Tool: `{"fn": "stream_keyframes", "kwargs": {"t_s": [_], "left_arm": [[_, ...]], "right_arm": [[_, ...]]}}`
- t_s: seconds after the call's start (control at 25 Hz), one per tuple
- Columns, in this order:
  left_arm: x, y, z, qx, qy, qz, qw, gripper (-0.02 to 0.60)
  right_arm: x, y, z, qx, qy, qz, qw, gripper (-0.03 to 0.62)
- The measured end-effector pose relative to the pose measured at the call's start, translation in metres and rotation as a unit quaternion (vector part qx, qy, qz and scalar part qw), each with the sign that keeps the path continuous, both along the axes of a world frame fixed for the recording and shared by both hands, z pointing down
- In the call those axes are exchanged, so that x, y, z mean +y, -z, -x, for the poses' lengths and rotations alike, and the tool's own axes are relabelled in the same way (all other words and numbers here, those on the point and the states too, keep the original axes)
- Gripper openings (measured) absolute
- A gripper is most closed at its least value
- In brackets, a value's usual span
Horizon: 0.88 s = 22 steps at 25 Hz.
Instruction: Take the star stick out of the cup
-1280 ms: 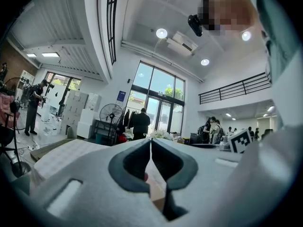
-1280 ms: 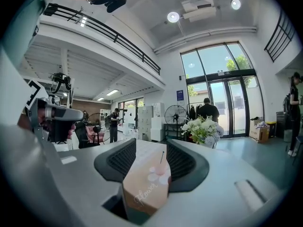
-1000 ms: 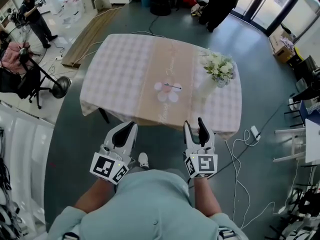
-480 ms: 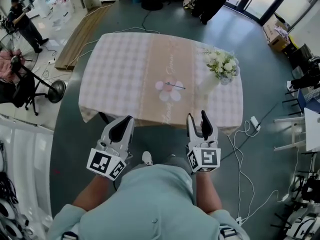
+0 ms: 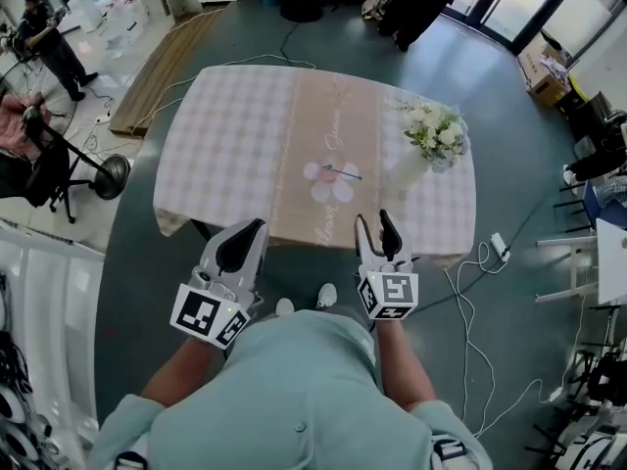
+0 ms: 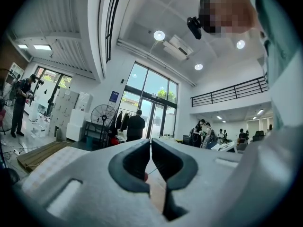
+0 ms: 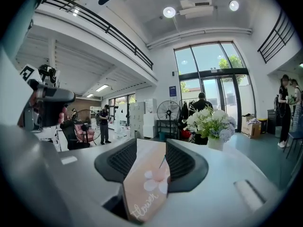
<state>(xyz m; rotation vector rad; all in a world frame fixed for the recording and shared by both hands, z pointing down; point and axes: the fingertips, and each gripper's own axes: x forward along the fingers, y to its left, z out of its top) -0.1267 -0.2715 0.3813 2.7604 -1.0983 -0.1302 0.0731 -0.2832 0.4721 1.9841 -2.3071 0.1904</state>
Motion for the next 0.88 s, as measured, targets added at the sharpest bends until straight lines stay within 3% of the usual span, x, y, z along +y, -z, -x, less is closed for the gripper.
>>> {"fn": "stream_keyframes", "kwargs": {"t_s": [0.88], "left_arm": [[-0.007, 0.003, 0.003, -0.036, 0.061, -0.012, 0.9974, 0.011]], "right_arm": [[-0.064, -0.071, -0.020, 0.005, 0.012, 0.047, 0.999, 0.161]]}}
